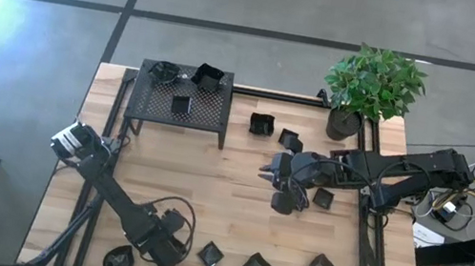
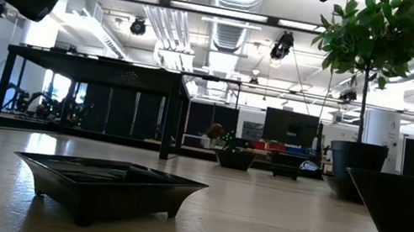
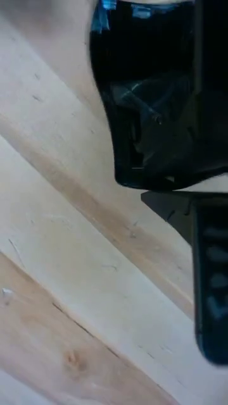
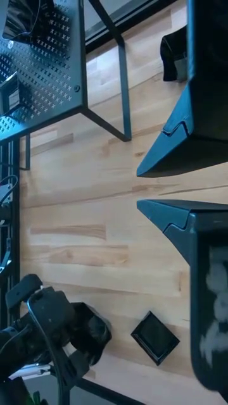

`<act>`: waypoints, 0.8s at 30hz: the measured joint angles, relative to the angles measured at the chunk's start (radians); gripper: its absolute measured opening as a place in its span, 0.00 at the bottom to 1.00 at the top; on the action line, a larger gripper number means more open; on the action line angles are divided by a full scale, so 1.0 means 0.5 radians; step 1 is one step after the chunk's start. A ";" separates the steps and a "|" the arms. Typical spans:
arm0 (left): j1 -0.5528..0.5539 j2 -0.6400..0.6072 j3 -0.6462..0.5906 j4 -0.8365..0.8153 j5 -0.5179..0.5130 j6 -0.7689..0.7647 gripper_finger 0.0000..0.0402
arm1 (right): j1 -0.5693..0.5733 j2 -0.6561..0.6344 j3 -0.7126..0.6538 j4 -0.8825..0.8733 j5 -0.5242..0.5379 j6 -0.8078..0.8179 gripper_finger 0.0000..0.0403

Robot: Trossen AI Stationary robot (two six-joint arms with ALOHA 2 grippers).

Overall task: Pick & Place Mini shaped plates
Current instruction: Stack the distorted square plate on top of the distorted square plate on the shelf

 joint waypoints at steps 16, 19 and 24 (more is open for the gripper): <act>0.001 -0.176 0.020 -0.009 -0.094 0.140 0.00 | 0.000 0.000 0.000 0.001 -0.001 -0.001 0.16; 0.004 -0.303 0.019 -0.025 -0.180 0.154 0.00 | 0.000 0.000 0.000 0.002 -0.002 0.000 0.16; 0.035 -0.535 0.019 -0.148 -0.375 0.155 0.00 | 0.000 0.000 0.000 0.007 -0.002 -0.001 0.16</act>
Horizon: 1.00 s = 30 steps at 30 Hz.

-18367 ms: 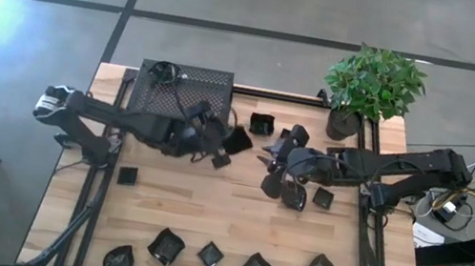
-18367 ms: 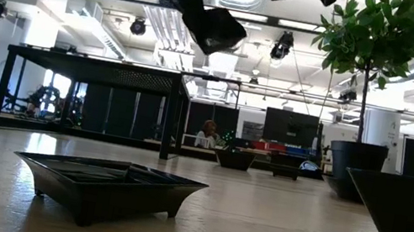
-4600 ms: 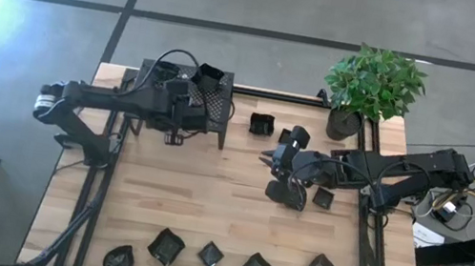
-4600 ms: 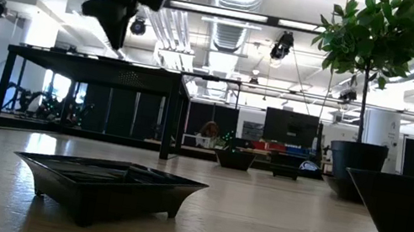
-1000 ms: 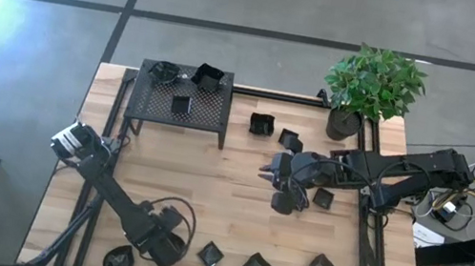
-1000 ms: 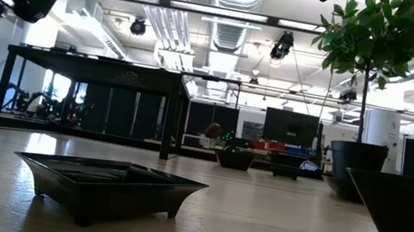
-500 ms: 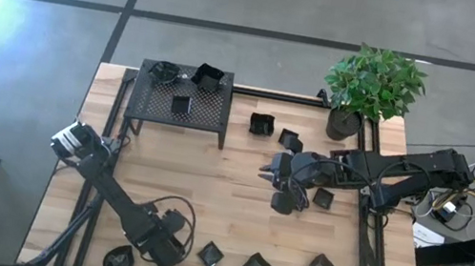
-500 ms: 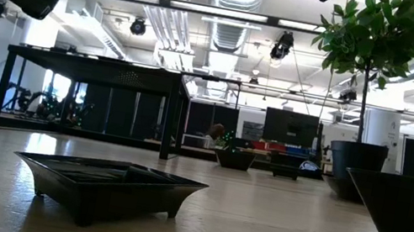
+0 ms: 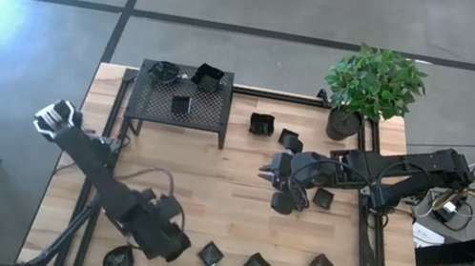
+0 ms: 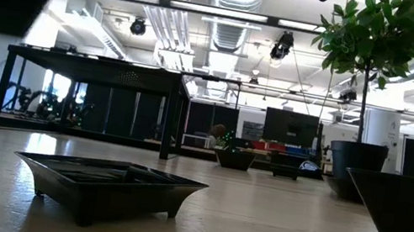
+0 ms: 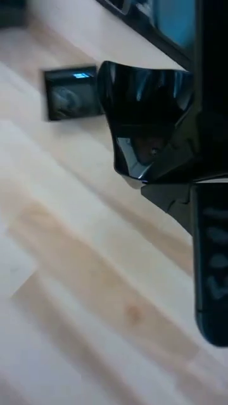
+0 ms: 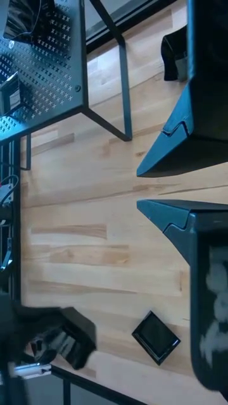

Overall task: Pick & Place Mini shaped plates
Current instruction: Stack the distorted square plate on top of the distorted square plate on the shelf

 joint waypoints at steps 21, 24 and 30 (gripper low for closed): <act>0.343 -0.497 0.000 -0.161 -1.261 0.907 0.00 | 0.014 0.140 -0.005 0.525 0.013 -0.571 0.16; 0.365 -0.491 -0.003 -0.149 -1.476 1.002 0.00 | 0.012 0.210 -0.005 0.741 0.025 -0.761 0.16; 0.372 -0.489 -0.008 -0.146 -1.747 1.072 0.00 | 0.012 0.306 0.002 0.940 0.173 -0.961 0.16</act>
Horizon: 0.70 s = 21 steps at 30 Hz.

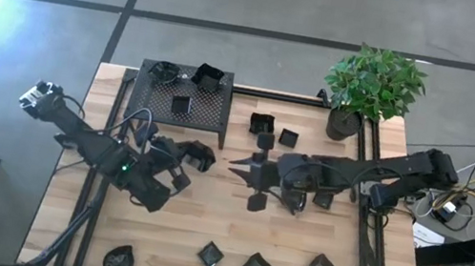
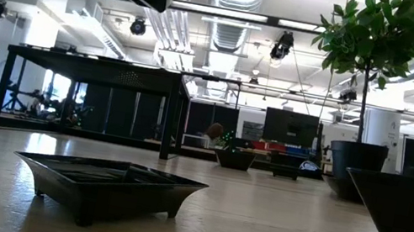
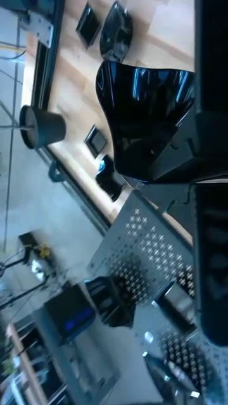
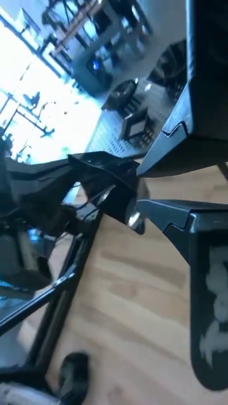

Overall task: Pick & Place Mini shaped plates
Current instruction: Stack the distorted square plate on top of the distorted square plate on the shelf

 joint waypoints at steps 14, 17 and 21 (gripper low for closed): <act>0.019 0.098 -0.007 0.020 -0.156 0.094 0.00 | -0.005 0.255 0.186 0.010 0.215 -0.172 0.23; 0.024 0.118 -0.007 0.024 -0.174 0.107 0.00 | 0.002 0.304 0.228 0.012 0.213 -0.209 0.28; 0.030 0.133 -0.007 0.036 -0.190 0.114 0.00 | 0.000 0.370 0.278 0.005 0.214 -0.183 0.32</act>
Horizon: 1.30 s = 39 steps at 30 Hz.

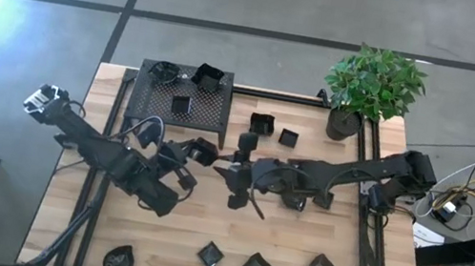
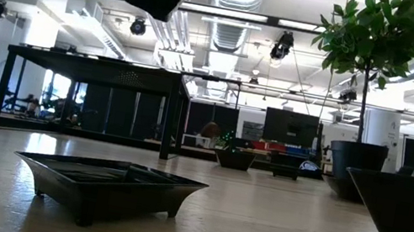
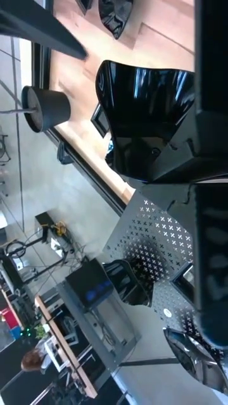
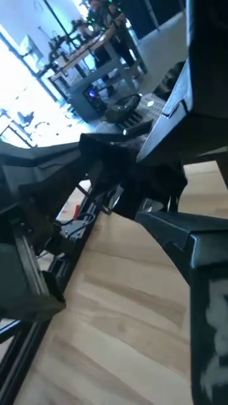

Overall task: Pick & Place Mini shaped plates
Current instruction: Stack the distorted square plate on top of the distorted square plate on the shelf

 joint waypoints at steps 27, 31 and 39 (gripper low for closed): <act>-0.045 0.002 0.000 0.425 -0.005 0.379 0.00 | -0.021 0.046 0.047 -0.033 0.257 0.172 0.22; -0.045 0.003 0.000 0.427 0.005 0.382 0.00 | -0.024 0.045 0.047 -0.035 0.269 0.205 0.09; -0.045 0.003 0.000 0.436 0.063 0.371 0.00 | -0.024 0.045 0.045 -0.060 0.269 0.210 0.02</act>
